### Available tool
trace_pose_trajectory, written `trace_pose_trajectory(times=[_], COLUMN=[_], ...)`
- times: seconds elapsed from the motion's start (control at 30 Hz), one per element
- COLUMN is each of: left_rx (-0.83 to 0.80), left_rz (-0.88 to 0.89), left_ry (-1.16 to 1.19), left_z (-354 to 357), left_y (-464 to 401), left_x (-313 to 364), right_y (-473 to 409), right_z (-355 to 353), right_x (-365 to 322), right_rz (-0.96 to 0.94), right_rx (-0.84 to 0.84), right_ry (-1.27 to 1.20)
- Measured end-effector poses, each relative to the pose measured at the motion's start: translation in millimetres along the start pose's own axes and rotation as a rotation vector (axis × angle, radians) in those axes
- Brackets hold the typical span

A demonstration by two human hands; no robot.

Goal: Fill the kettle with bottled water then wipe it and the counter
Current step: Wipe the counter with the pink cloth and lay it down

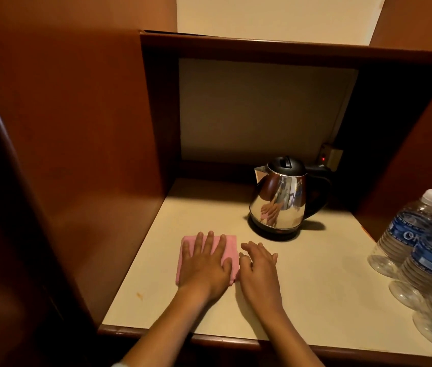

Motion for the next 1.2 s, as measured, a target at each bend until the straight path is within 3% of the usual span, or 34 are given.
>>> trace_pose_trajectory(times=[0.27, 0.57, 0.73, 0.87, 0.97, 1.07, 1.2], left_rx=[-0.016, -0.024, -0.026, -0.009, 0.062, 0.233, 0.107], left_rz=[-0.058, 0.032, 0.047, 0.101, 0.085, -0.026, -0.029], left_ry=[0.025, 0.018, 0.012, 0.079, 0.370, 0.523, 0.604], left_z=[-4.4, 0.6, 3.7, -3.0, -19.0, -31.8, -15.9], left_y=[-68.7, 24.7, 41.1, 33.2, 22.4, 11.8, 8.5], left_x=[-13.5, 41.5, 63.1, 72.2, 57.1, 16.4, 3.1], right_y=[3.7, 11.9, 14.9, 11.6, 14.3, 16.1, 13.4], right_z=[-11.8, -37.8, -65.3, -58.8, -37.1, -4.4, 12.2], right_x=[-2.5, 5.2, 13.9, 6.8, -9.2, -12.6, -6.1], right_rz=[0.043, 0.104, 0.088, 0.104, 0.079, 0.029, -0.087], right_rx=[0.114, 0.271, 0.352, 0.218, 0.037, -0.201, -0.342], right_ry=[-0.227, -0.565, -0.618, -0.520, -0.380, -0.030, 0.408])
Point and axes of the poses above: each hand's wrist, its own y-axis away from the middle knuckle, its own z-axis out of the palm, x = y × z, the point moved 7 cm from there along -y, towards the middle knuckle, and after that the axes turned 7 degrees about -y, right-handed, at the moved point
